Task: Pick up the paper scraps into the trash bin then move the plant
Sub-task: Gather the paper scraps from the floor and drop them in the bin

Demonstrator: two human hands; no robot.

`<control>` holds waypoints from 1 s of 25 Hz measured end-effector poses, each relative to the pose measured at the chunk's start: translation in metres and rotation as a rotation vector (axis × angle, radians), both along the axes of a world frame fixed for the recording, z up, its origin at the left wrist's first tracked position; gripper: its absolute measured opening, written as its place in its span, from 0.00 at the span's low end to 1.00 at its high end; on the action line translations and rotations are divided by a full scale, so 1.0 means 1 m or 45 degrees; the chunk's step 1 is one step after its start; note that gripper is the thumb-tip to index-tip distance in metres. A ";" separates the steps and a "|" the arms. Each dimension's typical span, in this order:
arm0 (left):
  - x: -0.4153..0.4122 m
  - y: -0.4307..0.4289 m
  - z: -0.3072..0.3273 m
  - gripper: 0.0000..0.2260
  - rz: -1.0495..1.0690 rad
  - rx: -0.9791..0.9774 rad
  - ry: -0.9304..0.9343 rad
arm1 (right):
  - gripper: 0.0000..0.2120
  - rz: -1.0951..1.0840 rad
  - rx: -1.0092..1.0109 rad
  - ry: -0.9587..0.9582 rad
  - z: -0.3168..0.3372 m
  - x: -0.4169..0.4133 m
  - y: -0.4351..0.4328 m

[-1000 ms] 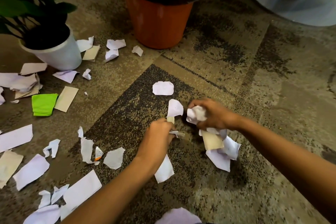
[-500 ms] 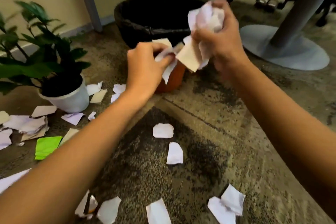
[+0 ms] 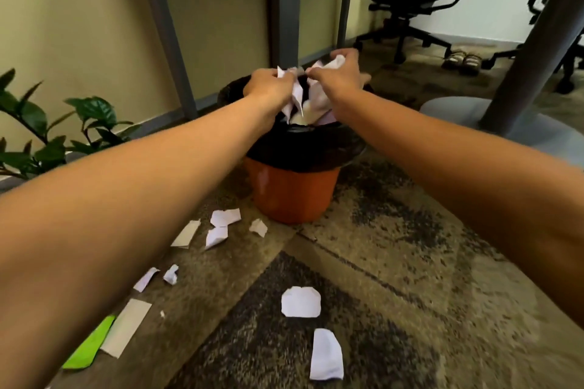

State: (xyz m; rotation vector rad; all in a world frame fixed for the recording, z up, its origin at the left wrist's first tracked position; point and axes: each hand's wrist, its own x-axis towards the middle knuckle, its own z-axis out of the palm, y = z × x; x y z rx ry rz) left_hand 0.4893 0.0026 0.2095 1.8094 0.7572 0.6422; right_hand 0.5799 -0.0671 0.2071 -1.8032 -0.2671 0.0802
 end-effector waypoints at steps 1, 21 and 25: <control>0.000 0.001 0.000 0.16 -0.097 0.042 0.028 | 0.25 0.038 -0.047 -0.015 -0.002 0.002 0.001; -0.175 0.023 -0.244 0.22 0.226 0.867 0.697 | 0.13 0.983 -0.677 -1.200 -0.199 -0.114 0.004; -0.210 0.045 -0.282 0.25 0.395 0.792 1.136 | 0.31 1.089 -1.002 -0.769 -0.252 -0.116 0.054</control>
